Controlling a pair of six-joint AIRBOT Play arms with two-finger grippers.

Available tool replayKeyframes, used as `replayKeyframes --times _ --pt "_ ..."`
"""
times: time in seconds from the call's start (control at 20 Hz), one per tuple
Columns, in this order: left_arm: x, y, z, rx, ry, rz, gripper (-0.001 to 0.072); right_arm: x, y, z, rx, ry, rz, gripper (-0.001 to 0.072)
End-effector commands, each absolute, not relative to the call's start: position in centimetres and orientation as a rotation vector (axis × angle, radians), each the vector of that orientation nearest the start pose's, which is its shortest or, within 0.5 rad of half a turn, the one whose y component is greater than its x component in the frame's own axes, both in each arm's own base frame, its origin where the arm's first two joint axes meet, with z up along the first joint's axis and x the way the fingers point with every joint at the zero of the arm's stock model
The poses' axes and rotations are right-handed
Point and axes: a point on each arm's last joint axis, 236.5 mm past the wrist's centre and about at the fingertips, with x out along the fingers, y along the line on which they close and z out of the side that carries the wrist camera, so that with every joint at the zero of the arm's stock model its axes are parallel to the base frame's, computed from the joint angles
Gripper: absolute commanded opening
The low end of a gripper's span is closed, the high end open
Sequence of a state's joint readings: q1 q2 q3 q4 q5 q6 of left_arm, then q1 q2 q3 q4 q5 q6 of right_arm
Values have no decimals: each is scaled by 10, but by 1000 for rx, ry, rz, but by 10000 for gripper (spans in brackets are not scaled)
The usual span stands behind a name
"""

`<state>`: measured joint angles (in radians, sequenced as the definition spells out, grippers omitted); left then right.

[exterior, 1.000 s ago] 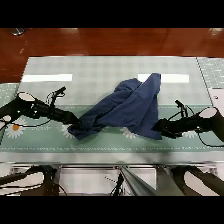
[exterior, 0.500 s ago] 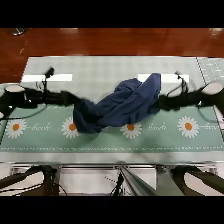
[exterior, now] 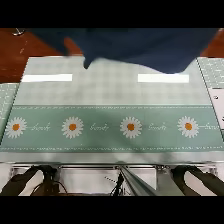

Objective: Fold the shirts.

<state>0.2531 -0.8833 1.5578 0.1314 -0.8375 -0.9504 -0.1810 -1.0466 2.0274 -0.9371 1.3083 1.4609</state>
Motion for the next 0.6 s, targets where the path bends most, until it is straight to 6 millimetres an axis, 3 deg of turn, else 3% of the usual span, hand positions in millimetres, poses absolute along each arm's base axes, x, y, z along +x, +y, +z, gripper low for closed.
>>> replayKeyframes --times 0.0,0.15,0.3,0.4,0.55 --pt "210 -64 613 -221 -532 -389 21 239 67 529 87 30 298 30" --pt "143 -38 618 -58 -583 -77 22 176 60 535 14 -21 211 30" --pt "98 -22 599 48 -544 172 22 137 48 528 9 -24 127 30" --pt "99 -25 572 69 -428 213 22 131 47 514 22 4 114 30" --pt "131 -16 502 -81 -151 217 23 157 43 470 62 144 116 30"
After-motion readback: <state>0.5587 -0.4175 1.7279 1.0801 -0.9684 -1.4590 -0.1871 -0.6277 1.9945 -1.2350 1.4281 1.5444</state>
